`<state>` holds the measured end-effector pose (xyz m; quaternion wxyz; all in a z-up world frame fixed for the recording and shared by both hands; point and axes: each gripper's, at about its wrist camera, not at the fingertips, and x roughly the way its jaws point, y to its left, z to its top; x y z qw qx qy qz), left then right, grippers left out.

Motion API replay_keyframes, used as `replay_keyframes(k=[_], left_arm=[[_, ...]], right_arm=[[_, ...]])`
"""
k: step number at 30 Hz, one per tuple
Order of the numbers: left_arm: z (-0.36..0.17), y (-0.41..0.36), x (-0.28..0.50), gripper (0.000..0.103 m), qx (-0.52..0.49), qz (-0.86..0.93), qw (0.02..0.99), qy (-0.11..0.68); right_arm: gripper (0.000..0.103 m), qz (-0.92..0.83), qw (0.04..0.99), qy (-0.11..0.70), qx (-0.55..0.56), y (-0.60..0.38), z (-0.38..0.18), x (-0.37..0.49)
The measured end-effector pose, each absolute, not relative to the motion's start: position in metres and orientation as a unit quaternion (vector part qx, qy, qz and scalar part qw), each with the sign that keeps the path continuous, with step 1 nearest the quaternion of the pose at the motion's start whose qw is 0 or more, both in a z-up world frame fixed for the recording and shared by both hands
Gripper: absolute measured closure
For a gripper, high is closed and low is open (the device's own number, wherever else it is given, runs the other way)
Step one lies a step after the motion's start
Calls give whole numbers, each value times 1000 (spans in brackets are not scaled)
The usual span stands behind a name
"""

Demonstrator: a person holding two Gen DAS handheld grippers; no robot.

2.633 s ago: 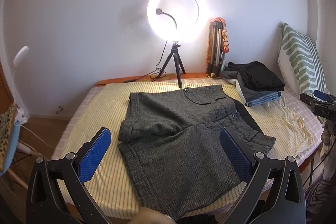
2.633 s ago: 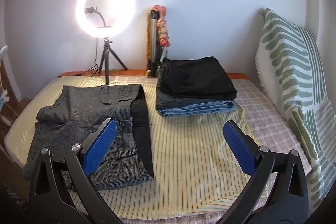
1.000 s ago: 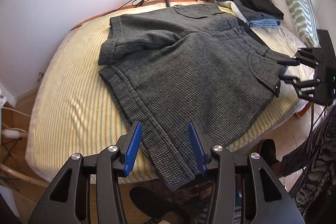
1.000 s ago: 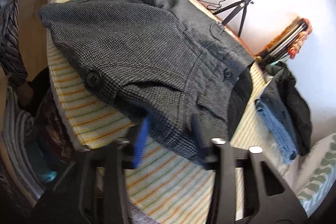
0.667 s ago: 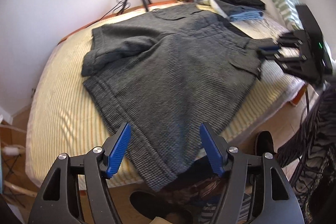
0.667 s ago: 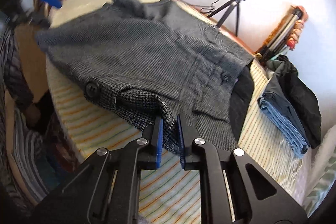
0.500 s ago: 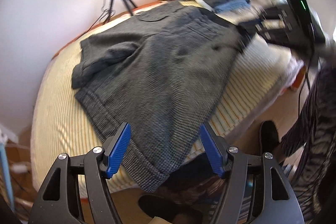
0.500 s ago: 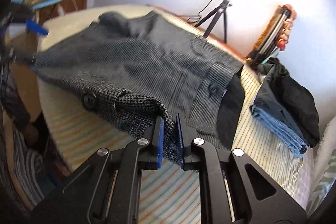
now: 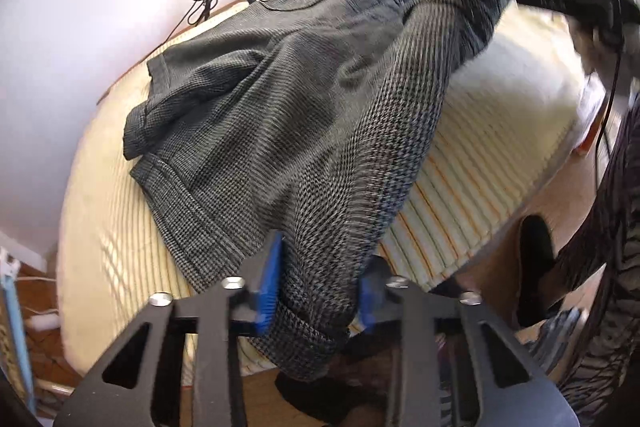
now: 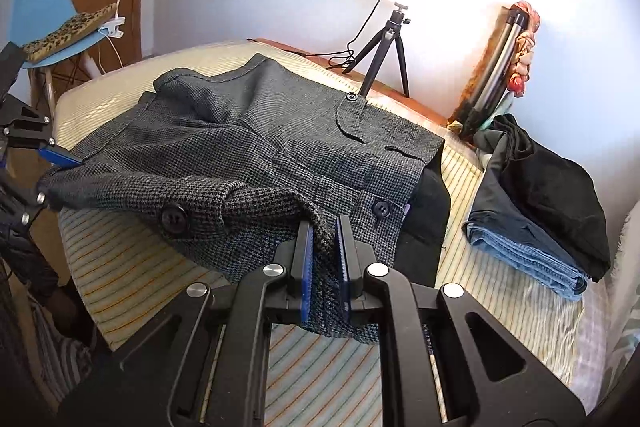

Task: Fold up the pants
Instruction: 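Close the right gripper on the waistband corner while the left gripper grasps the leg hem, then lift the held shorts and fold one leg over the other with both grippers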

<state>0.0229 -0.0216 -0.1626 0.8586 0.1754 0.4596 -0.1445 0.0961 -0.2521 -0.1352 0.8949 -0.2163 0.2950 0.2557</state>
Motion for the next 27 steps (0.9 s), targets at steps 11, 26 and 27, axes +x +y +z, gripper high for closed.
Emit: replay_keyframes(k=[11,26,27], left_arm=[[-99,4,30,96,110,-151,912,366],[-32,14,119,97,139,-134,937,291],[-29,15,125,97,140,-132,938,289]], right_arm=[[92,240,911,267,-201,-263,-119,83],[93,203,934,189,-225,-245,-53,134],[93,201,935,187,-226,-244,-49,142]])
